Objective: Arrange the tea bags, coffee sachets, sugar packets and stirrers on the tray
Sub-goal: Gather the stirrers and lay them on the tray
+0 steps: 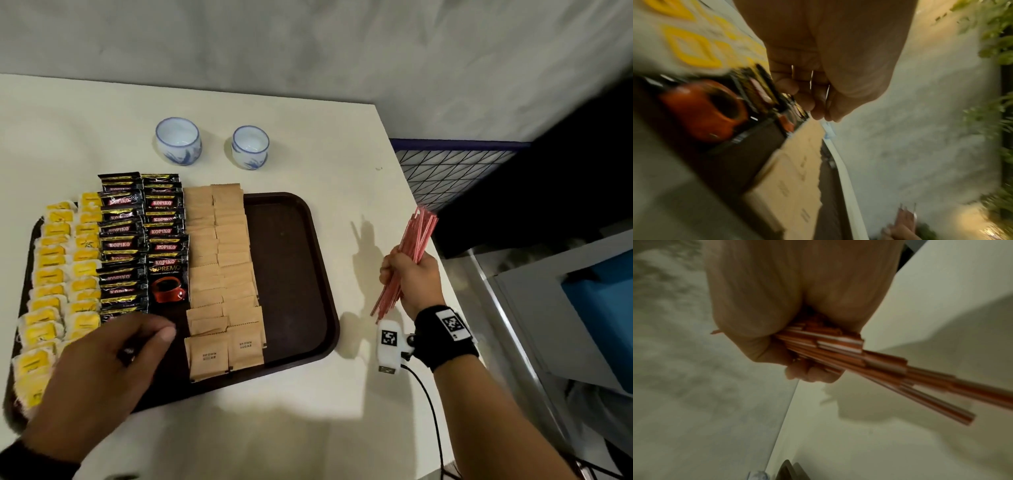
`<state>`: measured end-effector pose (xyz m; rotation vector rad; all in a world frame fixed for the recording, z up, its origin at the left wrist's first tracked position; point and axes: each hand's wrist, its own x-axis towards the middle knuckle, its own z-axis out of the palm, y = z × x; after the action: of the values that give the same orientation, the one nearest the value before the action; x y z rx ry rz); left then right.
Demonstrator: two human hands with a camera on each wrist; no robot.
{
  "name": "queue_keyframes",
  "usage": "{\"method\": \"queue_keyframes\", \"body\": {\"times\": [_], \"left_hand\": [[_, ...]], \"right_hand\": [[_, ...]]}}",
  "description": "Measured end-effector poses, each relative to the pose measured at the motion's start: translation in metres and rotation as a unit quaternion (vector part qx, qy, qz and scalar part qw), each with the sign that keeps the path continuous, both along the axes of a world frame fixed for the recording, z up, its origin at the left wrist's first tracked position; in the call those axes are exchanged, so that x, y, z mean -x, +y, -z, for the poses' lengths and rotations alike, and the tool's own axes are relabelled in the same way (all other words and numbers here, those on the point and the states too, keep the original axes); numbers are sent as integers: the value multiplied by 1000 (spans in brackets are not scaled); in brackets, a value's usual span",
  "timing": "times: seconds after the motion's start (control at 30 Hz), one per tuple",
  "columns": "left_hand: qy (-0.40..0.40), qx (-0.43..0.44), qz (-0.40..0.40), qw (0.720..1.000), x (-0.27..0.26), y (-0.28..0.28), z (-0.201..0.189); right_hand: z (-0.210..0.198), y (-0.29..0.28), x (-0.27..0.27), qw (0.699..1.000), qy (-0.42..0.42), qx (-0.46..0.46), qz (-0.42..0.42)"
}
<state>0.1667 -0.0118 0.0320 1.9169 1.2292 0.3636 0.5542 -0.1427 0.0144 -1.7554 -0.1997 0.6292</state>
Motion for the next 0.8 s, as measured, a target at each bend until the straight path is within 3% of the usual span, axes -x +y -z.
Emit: {"method": "queue_keyframes", "body": {"times": [0.13, 0.33, 0.47, 0.6, 0.8], "left_hand": [[-58, -10, 103, 993, -69, -1, -22], [-152, -33, 261, 953, -191, 2, -42], [-238, -87, 302, 919, -254, -11, -46], [-245, -133, 318, 906, -292, -19, -35], [-229, -172, 352, 891, -308, -20, -17]], "right_hand": [[7, 3, 1, 997, 36, -69, -16], [1, 18, 9, 991, -82, -49, -97], [-2, 26, 12, 975, -132, -70, -164], [9, 29, 9, 967, -171, -52, -182], [23, 19, -2, 974, -112, -57, -187]]}}
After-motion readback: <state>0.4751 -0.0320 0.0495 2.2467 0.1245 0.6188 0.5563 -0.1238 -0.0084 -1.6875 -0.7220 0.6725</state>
